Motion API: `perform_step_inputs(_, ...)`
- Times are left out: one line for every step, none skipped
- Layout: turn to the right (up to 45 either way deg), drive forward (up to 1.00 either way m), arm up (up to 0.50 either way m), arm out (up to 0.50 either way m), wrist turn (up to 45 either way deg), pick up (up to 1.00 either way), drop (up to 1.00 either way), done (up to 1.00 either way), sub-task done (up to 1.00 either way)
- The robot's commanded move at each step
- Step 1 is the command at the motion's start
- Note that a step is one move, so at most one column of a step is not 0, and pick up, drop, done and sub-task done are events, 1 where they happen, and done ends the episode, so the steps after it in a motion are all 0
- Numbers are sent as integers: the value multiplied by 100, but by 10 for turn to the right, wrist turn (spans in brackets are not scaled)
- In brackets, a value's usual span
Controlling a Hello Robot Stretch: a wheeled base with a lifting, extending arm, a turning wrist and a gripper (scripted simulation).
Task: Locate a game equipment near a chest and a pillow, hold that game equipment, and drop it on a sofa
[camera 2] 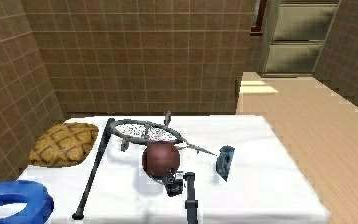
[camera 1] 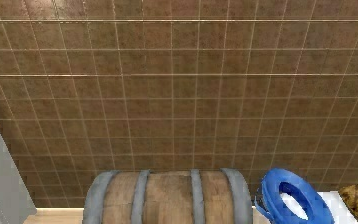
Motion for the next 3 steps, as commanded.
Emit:
perform_step_inputs(0,0,50,0,0,0,0,0,0)
perform_step_inputs(0,0,6,0,0,0,0,0,0)
perform_step_inputs(0,0,0,0,-450,0,0,0,0)
